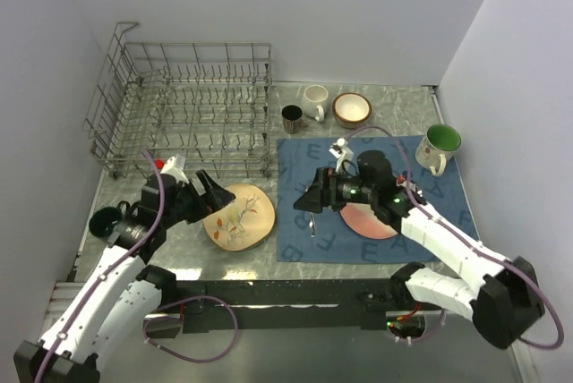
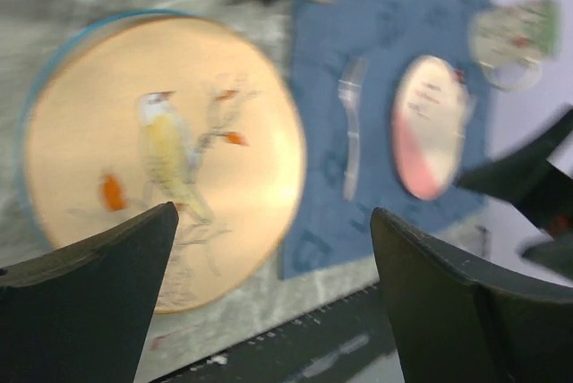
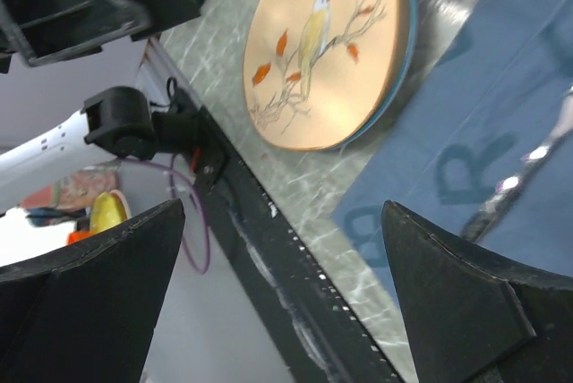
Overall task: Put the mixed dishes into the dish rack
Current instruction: Grab a plate with the left arm
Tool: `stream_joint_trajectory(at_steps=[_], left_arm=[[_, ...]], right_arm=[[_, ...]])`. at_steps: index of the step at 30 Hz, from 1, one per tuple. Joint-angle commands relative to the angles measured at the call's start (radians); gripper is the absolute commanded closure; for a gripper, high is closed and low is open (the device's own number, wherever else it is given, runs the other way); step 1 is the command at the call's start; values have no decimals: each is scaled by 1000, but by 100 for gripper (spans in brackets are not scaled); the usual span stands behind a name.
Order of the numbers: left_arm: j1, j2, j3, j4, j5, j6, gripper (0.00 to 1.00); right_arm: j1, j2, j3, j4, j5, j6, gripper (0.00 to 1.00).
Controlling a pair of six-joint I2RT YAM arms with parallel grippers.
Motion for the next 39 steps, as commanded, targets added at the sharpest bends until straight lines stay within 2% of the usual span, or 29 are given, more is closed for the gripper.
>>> stream_joint_trajectory(at_steps=[1,4,10,14,17,18,20,21,24,31,34,35,39], left_arm=[[-46,62,4,-73,-289,-74,4],[-63,105,1,-81,-383,-109,5],[-71,160,-36,-49,-472,-150,12],[-71,148,-66,-53,-523,-153,14],[-71,113,-74,-55,-520,-154,13],[-71,96,-79,-52,-512,-153,12],[-71,85,-85,-55,-515,-162,11],[-72,79,-92,-55,-518,-165,11],[-71,84,-100,-47,-510,-168,11],[-71,116,-109,-21,-495,-153,11],[-71,134,-118,-1,-480,-143,12],[-71,139,-121,4,-474,-140,16],[-71,173,-129,22,-443,-125,26]], right_arm=[[83,89,0,156,52,87,2],[125,166,3,210,69,129,5],[198,318,45,293,123,184,11],[242,379,71,310,184,206,15],[264,441,92,324,230,218,25],[268,474,107,324,245,221,31],[279,500,118,322,262,227,35],[284,517,129,316,283,230,42],[302,531,143,272,345,227,48],[340,577,212,141,495,184,51],[351,626,258,105,520,172,56],[356,643,275,81,543,172,59],[371,648,295,6,621,181,60]])
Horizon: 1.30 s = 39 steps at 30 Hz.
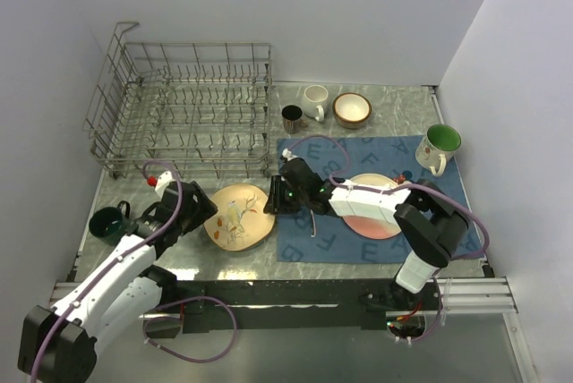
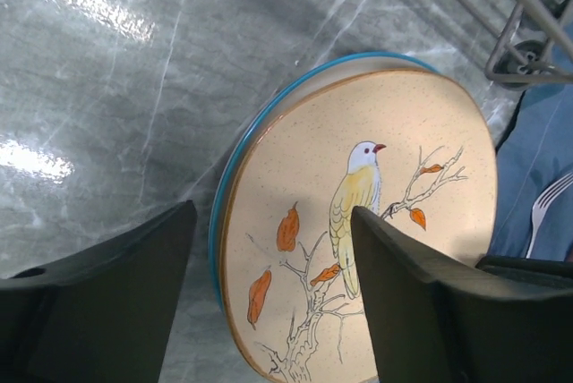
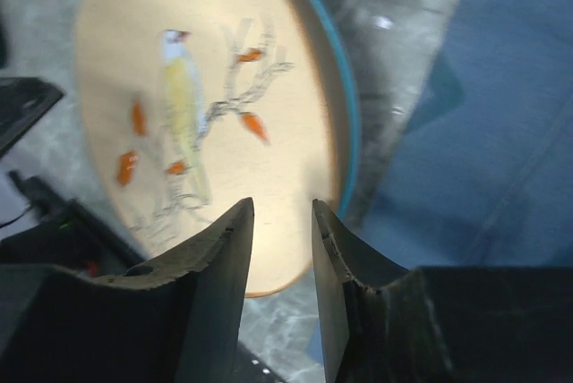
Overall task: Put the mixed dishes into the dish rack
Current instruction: Grab a plate with the left arm
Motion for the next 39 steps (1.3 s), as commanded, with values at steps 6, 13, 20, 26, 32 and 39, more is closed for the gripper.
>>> stream_joint_trajectory(at_steps=[6,13,20,26,32,39], left_arm=[[-3,35,-25,68,58,16,28],[-3,47,-30,74,64,18,29],[-3,48,-31,82,75,24,37],[-4,48,-39,96,93,24,41],[-4,71,-44,109,108,28,47],[-4,97,-60,146,130,22,62]], right_arm=[[53,-9,63,-205,248,-20,57],[93,-39,87,-285,367,-12,56],[104,-27,106,-317,388,-9,55],[102,-38,34,-173,270,-23,57],[93,-41,-17,-73,192,4,56],[84,-50,-43,-61,197,21,58]])
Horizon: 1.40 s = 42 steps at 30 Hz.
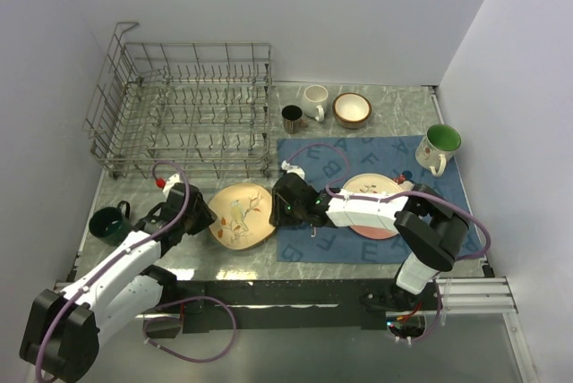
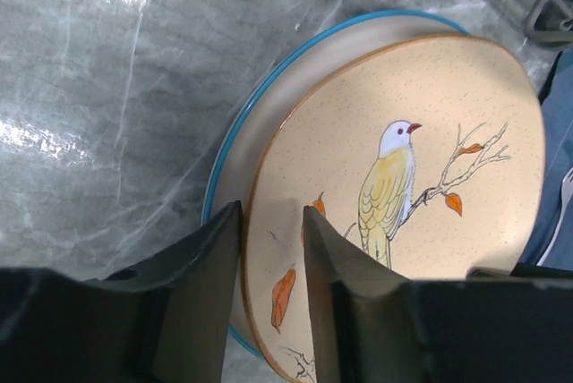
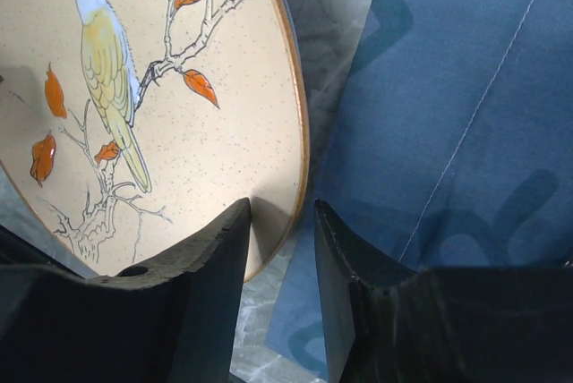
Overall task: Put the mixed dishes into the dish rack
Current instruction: Grab a plate with the left arm
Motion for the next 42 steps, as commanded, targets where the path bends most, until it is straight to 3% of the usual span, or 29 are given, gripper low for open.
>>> stream_joint_trajectory(at_steps=[1,3,9,14,20,29,42], left_arm=[[-5,15,-17,58,45,-6,65],[-5,25,-17,58,47,-4,69],[-6,24,-11,50,56,-6,98],[-6,9,12,33,93,-15,99],[-6,-14,32,12,140,-44,99],[-6,-70,46,12,224,-119,99],[-6,-111,60,4,238,-187,99]], right_arm=[[-10,-46,-12,34,5,19,59],[-10,-48,-13,34,10,19,59],[-26,-54,-39,57,15,54,57],[-55,-86,-100,106,-14,102,45],[-81,-152,-142,140,-38,134,39],[-95,-233,-121,90,-94,148,37],[-95,-238,-104,-61,-51,181,37]])
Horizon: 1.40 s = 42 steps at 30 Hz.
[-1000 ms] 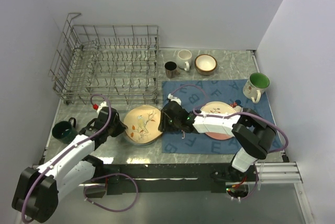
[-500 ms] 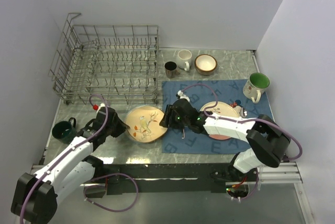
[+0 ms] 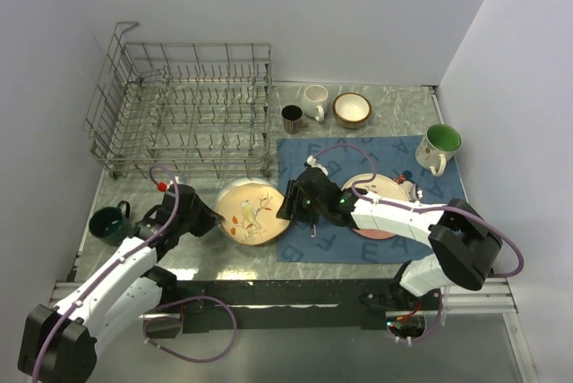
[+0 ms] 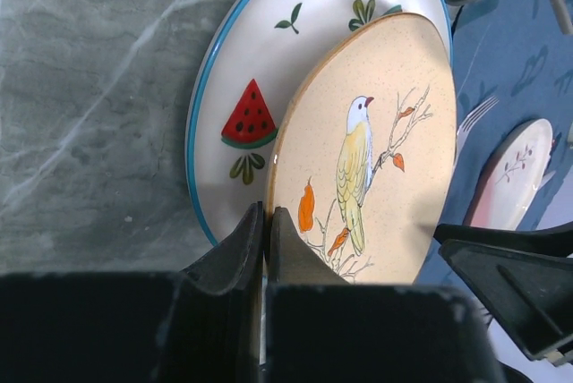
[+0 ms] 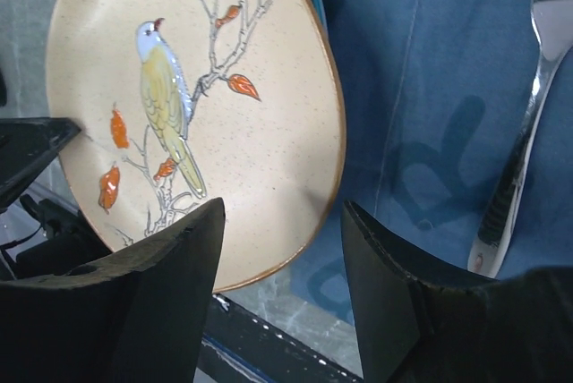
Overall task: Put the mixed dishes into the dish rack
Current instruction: Grab a plate with the left arm, then pass the plate from the left arm to the right
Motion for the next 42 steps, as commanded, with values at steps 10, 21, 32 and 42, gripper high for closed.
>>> stream_joint_trajectory(at_steps=[10,21,32,42], left_arm=[[-6,-45,47,25,80,-61,99],[-6,-61,41,36,106,-74,99],[-6,-73,25,33,109,-69,99],[-6,-101,28,-7,73,-43,99]], right_arm=[[-6,44,1,77,-107,77,42],[-6,103,-38,191,-187,149,64],[-7,29,-25,88,-98,127,100],[-1,-52,24,16,-7,40,100]])
